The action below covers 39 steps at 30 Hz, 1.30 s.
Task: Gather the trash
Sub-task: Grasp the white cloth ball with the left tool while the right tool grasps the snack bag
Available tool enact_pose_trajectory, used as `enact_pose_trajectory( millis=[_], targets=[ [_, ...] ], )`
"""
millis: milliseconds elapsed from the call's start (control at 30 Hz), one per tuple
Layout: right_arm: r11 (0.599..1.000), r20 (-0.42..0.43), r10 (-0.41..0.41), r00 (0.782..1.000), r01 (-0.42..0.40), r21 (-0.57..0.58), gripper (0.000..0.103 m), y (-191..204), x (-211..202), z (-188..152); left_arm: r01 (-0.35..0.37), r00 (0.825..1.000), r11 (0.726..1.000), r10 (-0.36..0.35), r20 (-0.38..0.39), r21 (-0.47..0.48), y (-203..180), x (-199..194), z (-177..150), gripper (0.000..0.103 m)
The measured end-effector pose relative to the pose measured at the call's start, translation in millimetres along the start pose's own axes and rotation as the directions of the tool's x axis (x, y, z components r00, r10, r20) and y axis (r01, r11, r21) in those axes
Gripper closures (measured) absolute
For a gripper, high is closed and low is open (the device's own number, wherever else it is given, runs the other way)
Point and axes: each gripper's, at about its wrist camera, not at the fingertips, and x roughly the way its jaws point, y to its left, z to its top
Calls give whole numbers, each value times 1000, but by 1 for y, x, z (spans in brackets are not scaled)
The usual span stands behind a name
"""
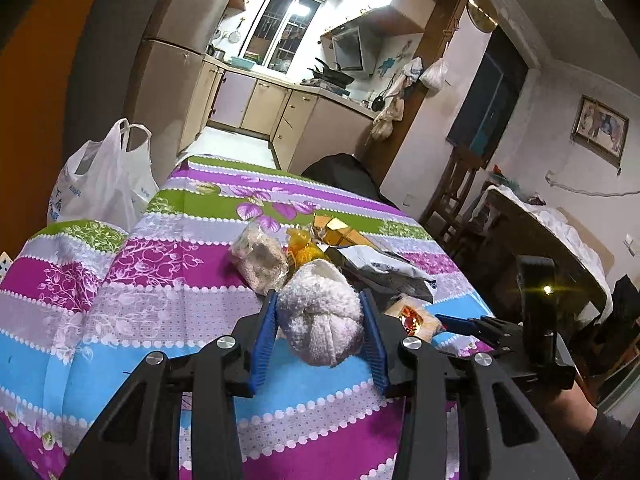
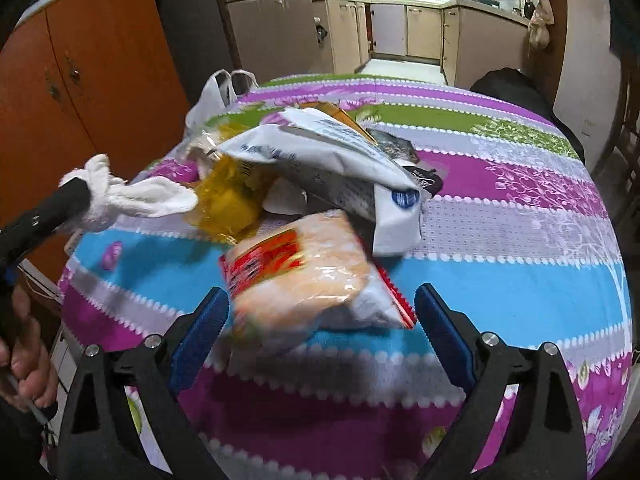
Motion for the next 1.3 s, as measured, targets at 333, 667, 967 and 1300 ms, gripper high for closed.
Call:
enact_pose_trajectory(
  millis=[333, 667, 967, 1300],
  targets=[
    [1000, 46, -11, 999, 11, 7, 46, 2, -27, -13, -5, 1000, 1000, 5, -22, -26, 10, 0, -11, 62],
    [996, 161, -23, 987, 8, 89, 46, 3, -90, -44, 12, 1000, 1000, -12, 10, -17, -3, -28, -18, 63],
    [974, 281, -201, 938, 161, 161, 46, -27, -172, -50, 121, 989, 986, -129, 69, 112, -91, -35, -4, 63],
    [886, 306, -434, 847, 339, 315, 46, -109, -259, -83, 284, 951, 922, -305, 43, 265, -227, -8, 3, 63]
  ],
)
